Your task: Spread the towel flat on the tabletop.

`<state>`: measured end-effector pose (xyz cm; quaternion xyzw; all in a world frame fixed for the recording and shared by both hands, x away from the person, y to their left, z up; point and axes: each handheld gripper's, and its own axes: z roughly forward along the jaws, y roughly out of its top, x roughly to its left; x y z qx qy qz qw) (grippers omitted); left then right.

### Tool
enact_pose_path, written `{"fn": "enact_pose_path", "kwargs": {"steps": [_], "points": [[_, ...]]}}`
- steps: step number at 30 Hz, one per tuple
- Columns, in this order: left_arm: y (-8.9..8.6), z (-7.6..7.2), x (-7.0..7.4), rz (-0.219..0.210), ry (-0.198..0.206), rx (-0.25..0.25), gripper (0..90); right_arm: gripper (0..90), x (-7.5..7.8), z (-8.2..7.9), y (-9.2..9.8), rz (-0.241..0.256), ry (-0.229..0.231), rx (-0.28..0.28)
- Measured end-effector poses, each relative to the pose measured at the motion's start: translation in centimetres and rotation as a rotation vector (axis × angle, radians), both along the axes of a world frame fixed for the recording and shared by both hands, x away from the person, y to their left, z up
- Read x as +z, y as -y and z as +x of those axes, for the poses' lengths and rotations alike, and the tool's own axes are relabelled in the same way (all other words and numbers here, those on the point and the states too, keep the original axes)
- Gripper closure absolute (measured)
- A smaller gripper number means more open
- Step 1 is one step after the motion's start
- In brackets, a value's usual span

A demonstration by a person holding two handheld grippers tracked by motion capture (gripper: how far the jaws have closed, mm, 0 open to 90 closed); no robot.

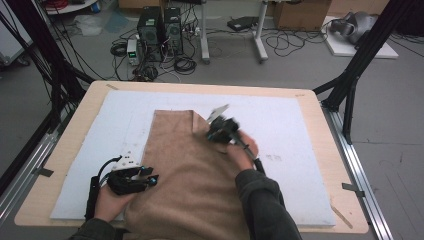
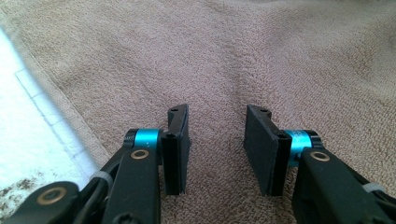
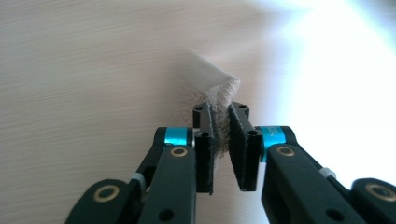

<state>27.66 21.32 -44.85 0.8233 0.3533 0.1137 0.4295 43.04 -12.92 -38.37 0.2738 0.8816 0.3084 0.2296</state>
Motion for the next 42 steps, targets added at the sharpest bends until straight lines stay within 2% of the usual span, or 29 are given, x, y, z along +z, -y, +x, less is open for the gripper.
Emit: {"fn": "enact_pose_path", "kwargs": {"steps": [1, 2, 3, 5, 7, 8, 10, 15, 18, 26, 27, 32, 34, 42], "points": [[0.0, 0.0, 0.0, -0.001, 0.001, -0.001, 59.5, 64.5, 0.9, 1.1, 2.2, 0.092, -0.002, -0.133], [0.0, 0.0, 0.0, 0.0, 0.001, -0.001, 59.2, 61.9, 1.4, 1.8, 4.3, 0.171, -0.035, -0.194], [0.0, 0.0, 0.0, -0.001, 0.002, -0.001, 58.9, 59.8, 1.7, 2.0, 5.6, 0.186, -0.035, -0.229], [0.0, 0.1, -0.1, -0.016, 0.005, 0.007, 58.2, 56.4, 1.7, 1.6, 6.6, 0.186, -0.057, -0.2], [0.0, 0.2, -0.1, -0.014, 0.006, 0.01, 56.5, 54.4, 1.1, 0.9, 6.6, 0.142, -0.068, -0.155], [-0.1, 0.2, -0.1, -0.009, 0.008, 0.012, 55.4, 53.5, 0.7, 0.5, 6.5, 0.139, -0.079, -0.138], [0.0, 0.1, 0.0, -0.011, 0.011, 0.02, 53.6, 52.1, -0.1, -0.2, 6.5, 0.157, -0.116, -0.1], [-0.2, 0.3, 0.2, -0.021, 0.007, 0.036, 48.6, 46.3, -1.4, -2.0, 6.0, 0.161, -0.174, -0.024], [-0.2, 0.5, 0.5, -0.031, 0.008, 0.04, 44.9, 42.4, -1.8, -2.7, 6.2, 0.208, -0.206, 0.01], [-0.4, 1.8, 2.4, -0.047, 0.039, 0.068, 34.9, 32.7, -2.1, -4.5, 6.9, 0.278, -0.204, 0.052], [-0.4, 2.1, 2.6, -0.042, 0.032, 0.07, 34.3, 31.8, -2.1, -4.7, 7.0, 0.286, -0.209, 0.056], [0.0, 3.4, 4.1, -0.015, 0.044, 0.073, 31.0, 29.6, -2.1, -5.4, 7.1, 0.288, -0.198, 0.077], [0.1, 3.7, 4.5, -0.02, 0.051, 0.072, 31.1, 29.6, -1.9, -5.7, 7.1, 0.286, -0.184, 0.09], [0.6, 4.1, 5.0, -0.022, 0.046, 0.052, 30.7, 25.0, -1.3, -6.6, 7.6, 0.312, -0.169, 0.108]]}}
